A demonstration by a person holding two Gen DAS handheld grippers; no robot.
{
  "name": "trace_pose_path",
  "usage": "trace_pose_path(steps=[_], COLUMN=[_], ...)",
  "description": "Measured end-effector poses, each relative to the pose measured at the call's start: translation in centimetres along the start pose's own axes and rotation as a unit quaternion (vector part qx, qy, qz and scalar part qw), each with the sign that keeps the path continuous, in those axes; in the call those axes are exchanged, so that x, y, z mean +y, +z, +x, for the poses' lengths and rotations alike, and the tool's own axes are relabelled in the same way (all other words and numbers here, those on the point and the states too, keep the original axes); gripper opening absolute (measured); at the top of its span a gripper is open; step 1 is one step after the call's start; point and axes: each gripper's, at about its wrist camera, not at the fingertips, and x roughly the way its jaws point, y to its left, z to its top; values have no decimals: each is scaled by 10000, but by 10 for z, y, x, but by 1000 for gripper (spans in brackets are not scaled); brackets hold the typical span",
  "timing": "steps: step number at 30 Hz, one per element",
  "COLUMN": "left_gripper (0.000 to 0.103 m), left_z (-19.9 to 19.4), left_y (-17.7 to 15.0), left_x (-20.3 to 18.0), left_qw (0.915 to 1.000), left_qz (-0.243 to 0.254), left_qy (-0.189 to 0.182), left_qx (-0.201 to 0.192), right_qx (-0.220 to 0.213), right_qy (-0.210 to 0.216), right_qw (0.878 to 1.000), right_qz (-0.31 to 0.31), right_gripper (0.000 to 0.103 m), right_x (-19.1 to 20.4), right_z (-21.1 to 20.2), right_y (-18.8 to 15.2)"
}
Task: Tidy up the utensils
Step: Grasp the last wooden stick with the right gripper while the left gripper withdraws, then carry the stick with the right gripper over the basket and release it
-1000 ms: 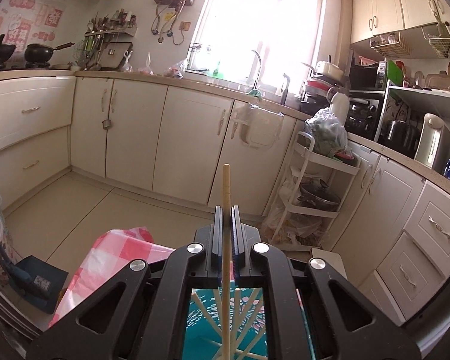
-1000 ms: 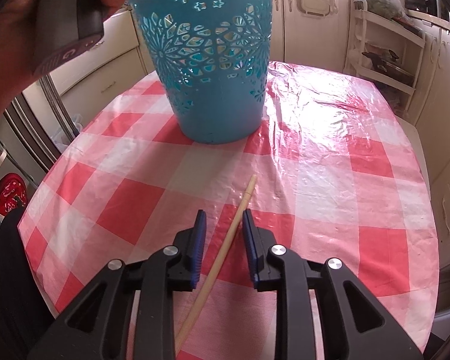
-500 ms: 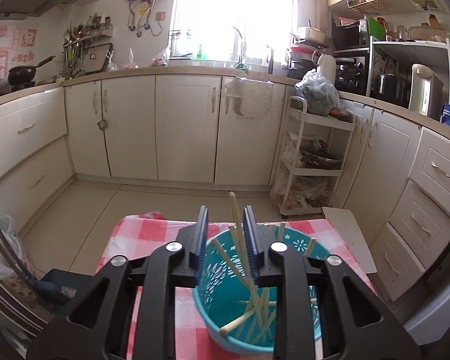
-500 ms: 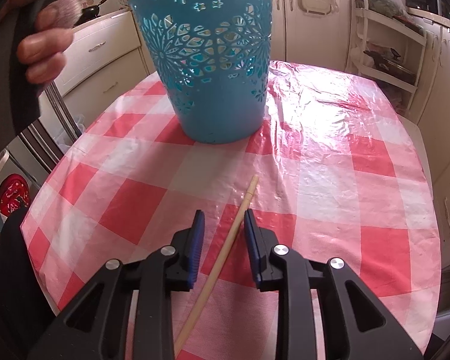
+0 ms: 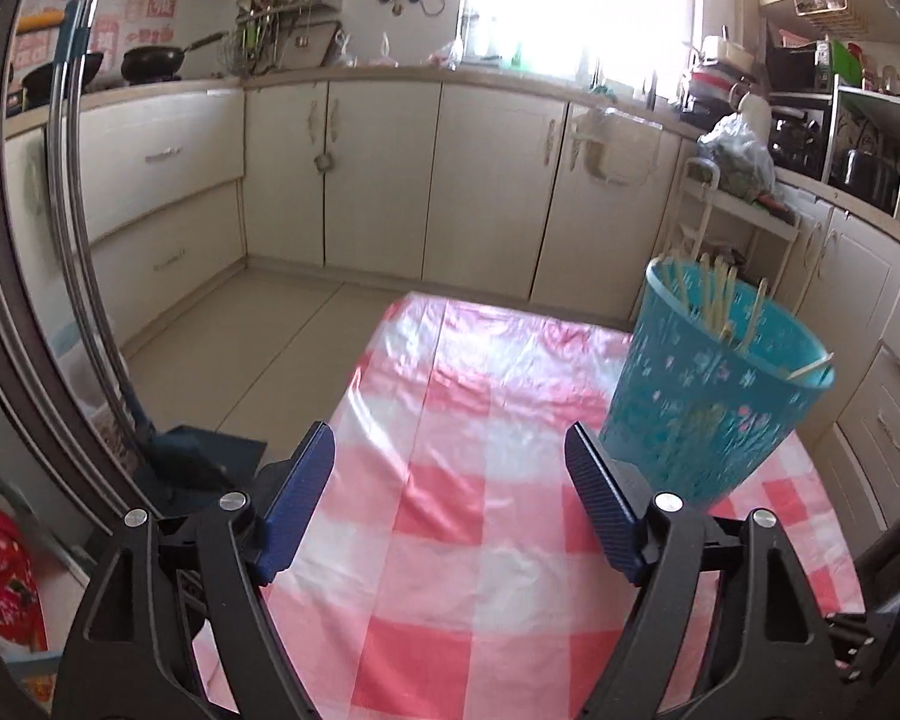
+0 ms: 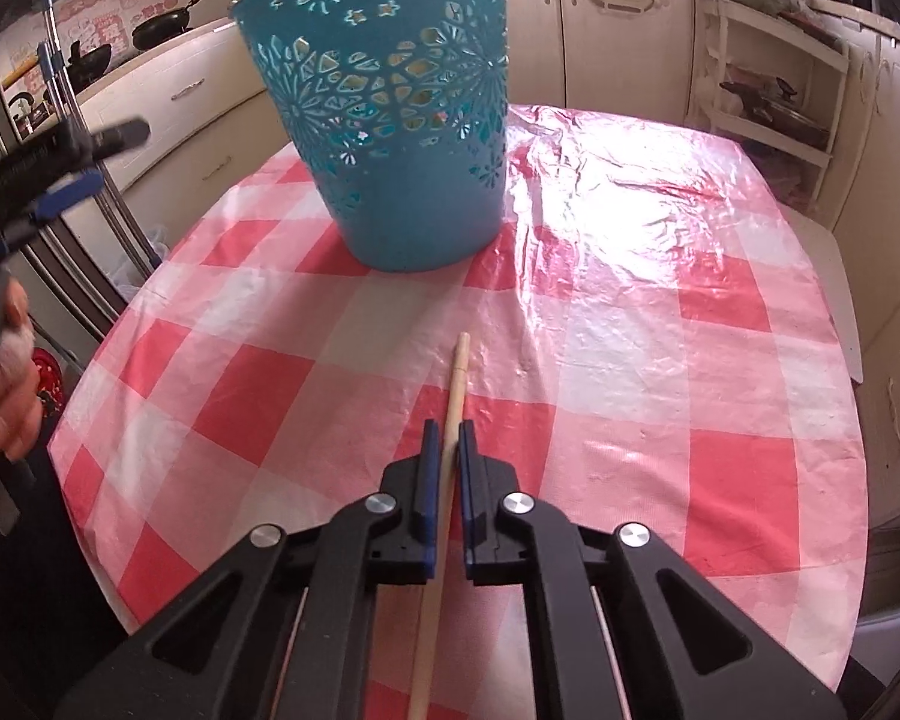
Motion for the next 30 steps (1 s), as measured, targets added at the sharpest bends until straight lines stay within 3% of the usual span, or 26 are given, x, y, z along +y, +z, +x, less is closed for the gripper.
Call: trace_pose_path(steps=[7,12,21,25,30], left_gripper=[75,79,80,80,80], left_z=[36,46,55,56,56], left_y=[-38,-45,-47,-47,-47], left_x=[6,10,2,2,2], left_qw=[9981,9966,9949,9945,9946], left_qz=[94,-17,85,88,85], left_qy=[24,-38,-65,-61,-64], left_qx=[604,825,1007,1046,1033], right_qx=[-3,-211,-1481,-2092,-2836], right_qy=[-562,27,1124,1364,1304], right_qw=[9965,9997,9813,9669,9485], right_qz=[-624,-102,489,526,543], right_gripper=[6,6,6,6,6], right_x=[24,9,5,13,22], right_z=[1,-18,-105,-134,-153], right_y=[-5,-1,47,83,137])
